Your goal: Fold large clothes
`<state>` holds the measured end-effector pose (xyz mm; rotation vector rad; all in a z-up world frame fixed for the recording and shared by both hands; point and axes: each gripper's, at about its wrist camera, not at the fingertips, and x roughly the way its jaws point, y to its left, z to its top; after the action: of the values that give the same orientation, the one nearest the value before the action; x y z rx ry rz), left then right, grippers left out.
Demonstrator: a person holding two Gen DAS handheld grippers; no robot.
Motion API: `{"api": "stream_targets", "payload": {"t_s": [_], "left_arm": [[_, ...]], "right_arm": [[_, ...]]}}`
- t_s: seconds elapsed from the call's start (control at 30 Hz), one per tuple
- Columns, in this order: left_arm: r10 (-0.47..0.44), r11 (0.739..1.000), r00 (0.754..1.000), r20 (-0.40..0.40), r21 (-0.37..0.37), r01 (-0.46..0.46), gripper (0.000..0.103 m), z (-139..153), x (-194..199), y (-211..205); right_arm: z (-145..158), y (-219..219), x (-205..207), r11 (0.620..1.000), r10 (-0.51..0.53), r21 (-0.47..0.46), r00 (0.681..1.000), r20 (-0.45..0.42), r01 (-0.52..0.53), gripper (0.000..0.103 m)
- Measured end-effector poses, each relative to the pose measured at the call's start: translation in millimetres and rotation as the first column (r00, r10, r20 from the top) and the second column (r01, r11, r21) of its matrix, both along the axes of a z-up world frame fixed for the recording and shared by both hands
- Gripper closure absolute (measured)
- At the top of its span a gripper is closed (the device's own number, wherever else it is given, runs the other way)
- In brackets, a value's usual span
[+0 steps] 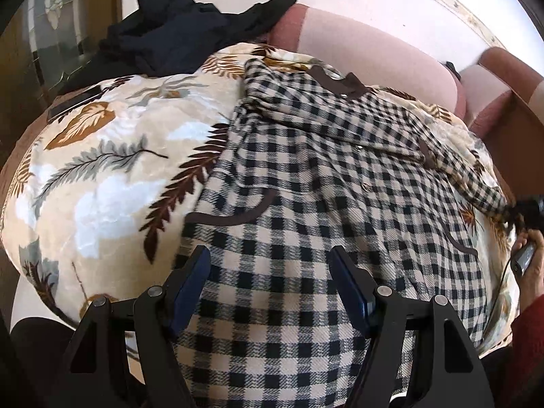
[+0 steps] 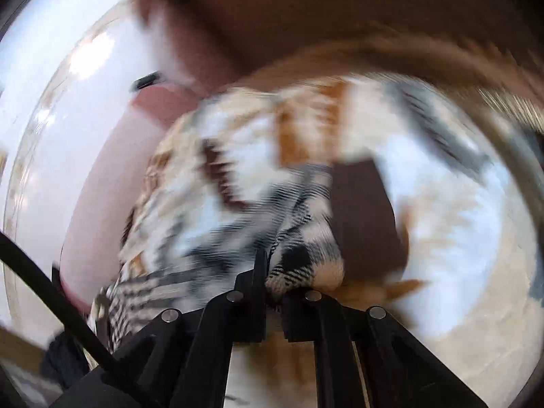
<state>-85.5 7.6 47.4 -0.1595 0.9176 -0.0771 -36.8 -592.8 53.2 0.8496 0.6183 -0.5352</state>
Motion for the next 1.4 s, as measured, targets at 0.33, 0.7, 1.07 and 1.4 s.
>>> {"api": "stream_targets", "payload": {"t_s": [0.33,0.7,1.07,1.4], "left_arm": [[0.016,1.0,1.0,-0.016,0.009,-0.016,0.032,-6,3,12],[-0.073,0.997,0.996,0.046,-0.028,0.074,0.031,14,68,-11],[-0.158,0.982,0.981,-0.111,-0.119,0.145,0.04,-35,208,-73],[-0.175,0.978,0.978,-0.111,-0.132,0.16,0.097,-24,229,-89]], "right_arm": [[50,254,118,0.661,0.745,-0.204,0.663,0.068,-0.722,0.094],[37,279,126,0.594,0.804,-0.141,0.593,0.051,-0.792,0.058],[21,243,134,0.659,0.744,-0.123,0.667,-0.036,-0.742,0.057],[-10,186,143,0.778,0.628,-0.004,0.778,-0.011,-0.628,0.056]]}}
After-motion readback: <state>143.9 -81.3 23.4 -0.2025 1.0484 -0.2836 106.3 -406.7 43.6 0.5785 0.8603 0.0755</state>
